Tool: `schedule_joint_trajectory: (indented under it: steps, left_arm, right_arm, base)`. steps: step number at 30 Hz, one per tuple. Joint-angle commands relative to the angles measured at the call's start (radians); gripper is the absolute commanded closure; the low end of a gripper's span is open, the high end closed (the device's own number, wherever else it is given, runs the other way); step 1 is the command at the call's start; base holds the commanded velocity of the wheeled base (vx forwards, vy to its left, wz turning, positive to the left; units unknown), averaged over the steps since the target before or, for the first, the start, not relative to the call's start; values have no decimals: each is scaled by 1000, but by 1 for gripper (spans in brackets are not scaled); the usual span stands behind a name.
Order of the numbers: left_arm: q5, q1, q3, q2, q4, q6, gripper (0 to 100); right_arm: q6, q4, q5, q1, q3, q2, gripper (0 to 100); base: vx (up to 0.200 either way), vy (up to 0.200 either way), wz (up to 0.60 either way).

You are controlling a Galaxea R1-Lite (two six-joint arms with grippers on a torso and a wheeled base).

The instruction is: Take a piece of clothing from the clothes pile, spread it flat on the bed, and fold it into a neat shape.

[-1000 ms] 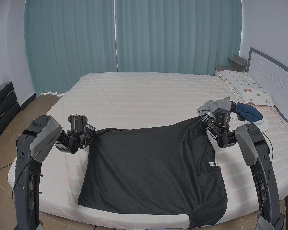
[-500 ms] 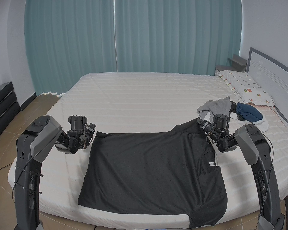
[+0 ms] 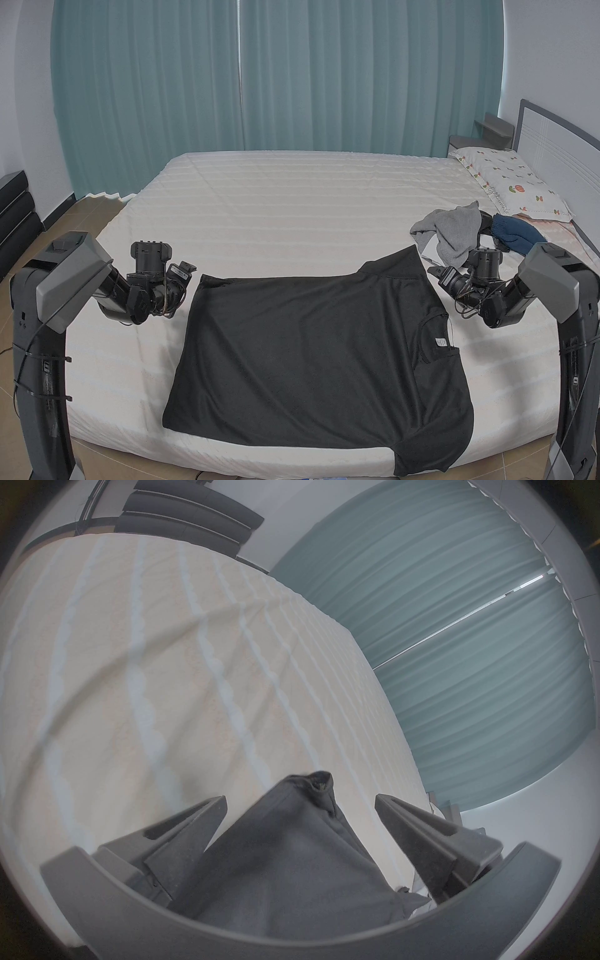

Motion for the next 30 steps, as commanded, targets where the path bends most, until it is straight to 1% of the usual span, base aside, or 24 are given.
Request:
schedule_joint_trajectory:
  steps: [1, 4, 5, 7, 8, 9, 10, 11, 17, 23, 26, 30]
  left_arm:
    - [-60, -6, 165, -181, -11, -2, 0]
    - [-83, -7, 205, -205, -8, -2, 0]
    - [-83, -7, 207, -207, -8, -2, 0]
    - [-86, -18, 253, -219, -10, -2, 0]
    - [-86, -18, 253, -219, -10, -2, 0]
    - [-86, -30, 290, -228, -10, -5, 0]
    - [-86, -30, 290, -228, -10, -5, 0]
    - [-94, -39, 326, -239, -10, -2, 0]
    - [-126, -52, 440, -279, -13, 0, 0]
    - [-180, -61, 524, -316, -13, -2, 0]
    - [-184, -61, 537, -319, -13, -2, 0]
    - [-184, -64, 547, -319, -13, -5, 0]
  right_arm:
    - [36, -63, 29, -8, 263, -238, 0]
    - [43, -103, 32, -1, 389, -298, 0]
    - [43, -103, 32, -1, 393, -299, 0]
    - [39, -119, 32, 6, 479, -333, 0]
    - [39, -119, 32, 6, 479, -333, 0]
    - [39, -123, 32, 9, 533, -356, 0]
    - [39, -123, 32, 9, 533, -356, 0]
    - [40, -128, 32, 12, 565, -365, 0]
    - [46, -143, 34, 22, 668, -374, 0]
    - [46, -241, 40, 41, 783, -341, 0]
    - [46, -309, 43, 43, 823, -331, 0]
    - [46, -338, 63, 43, 851, -330, 0]
  base:
    - [0, 0, 0]
    - [0, 0, 0]
    - [0, 0, 0]
    - [-200, 0, 0]
    - [-200, 0, 0]
    - [-200, 0, 0]
    - [-200, 0, 0]
    - [-200, 0, 0]
    - [-200, 0, 0]
    - [0, 0, 0]
    - [0, 0, 0]
    - [0, 0, 0]
